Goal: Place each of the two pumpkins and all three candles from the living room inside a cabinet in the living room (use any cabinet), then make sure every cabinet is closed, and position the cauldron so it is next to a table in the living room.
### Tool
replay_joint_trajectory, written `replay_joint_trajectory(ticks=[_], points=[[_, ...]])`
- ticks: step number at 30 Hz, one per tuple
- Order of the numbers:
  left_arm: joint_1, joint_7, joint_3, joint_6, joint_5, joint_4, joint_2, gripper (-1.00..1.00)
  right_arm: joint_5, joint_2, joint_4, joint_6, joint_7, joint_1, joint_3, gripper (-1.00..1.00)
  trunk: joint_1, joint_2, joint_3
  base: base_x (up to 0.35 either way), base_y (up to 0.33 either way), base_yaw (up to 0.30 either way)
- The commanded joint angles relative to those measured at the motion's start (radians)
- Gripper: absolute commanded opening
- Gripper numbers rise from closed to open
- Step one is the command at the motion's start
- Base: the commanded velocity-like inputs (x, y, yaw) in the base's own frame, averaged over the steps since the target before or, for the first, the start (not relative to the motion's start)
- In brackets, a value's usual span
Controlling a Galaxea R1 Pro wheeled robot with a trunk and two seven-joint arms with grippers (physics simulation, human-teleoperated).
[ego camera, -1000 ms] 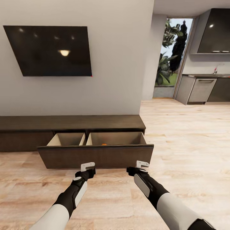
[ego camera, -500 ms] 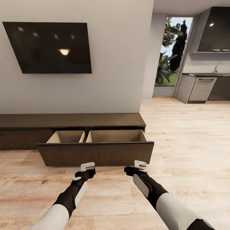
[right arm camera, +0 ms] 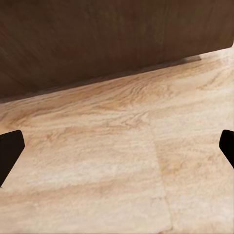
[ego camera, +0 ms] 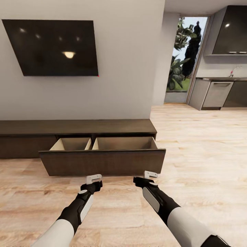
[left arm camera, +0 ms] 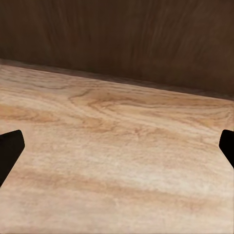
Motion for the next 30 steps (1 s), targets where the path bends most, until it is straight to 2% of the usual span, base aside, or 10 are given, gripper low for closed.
replay_joint_trajectory(ticks=[1,6,9,14,17,21,30], points=[[0.0,0.0,0.0,0.0,0.0,0.0,0.0,1.0,0.0,0.0,0.0,-0.001,0.0,0.0,0.004,1.0,0.004,-0.007,-0.003,0.0,0.0,0.0],[0.0,0.0,0.0,-0.007,0.0,0.0,0.0,1.0,0.0,-0.005,0.002,-0.006,0.001,0.0,0.01,1.0,0.023,-0.042,-0.019,0.0,0.0,0.0],[0.0,0.0,0.0,-0.008,0.0,0.0,0.0,1.0,-0.001,-0.011,0.003,-0.044,0.002,0.0,0.011,1.0,0.035,-0.063,-0.028,0.0,0.0,0.0],[0.0,0.0,-0.001,-0.025,0.0,0.001,0.0,1.0,0.0,-0.012,0.089,-0.182,0.046,0.0,0.02,1.0,0.037,-0.065,-0.048,0.0,0.0,0.0],[0.0,0.0,0.0,-0.044,0.0,0.01,0.001,1.0,0.0,-0.011,0.188,-0.244,0.121,0.0,0.023,1.0,0.038,-0.065,-0.059,0.0,0.0,0.0],[0.0,0.0,-0.001,-0.049,0.0,0.017,0.001,1.0,-0.001,-0.011,0.217,-0.26,0.147,0.0,0.023,1.0,0.04,-0.066,-0.075,0.0,0.0,0.0],[0.0,0.0,-0.001,-0.062,0.0,0.019,0.0,1.0,-0.001,-0.012,0.224,-0.264,0.152,-0.001,0.023,1.0,0.044,-0.068,-0.109,0.0,0.0,0.0]])
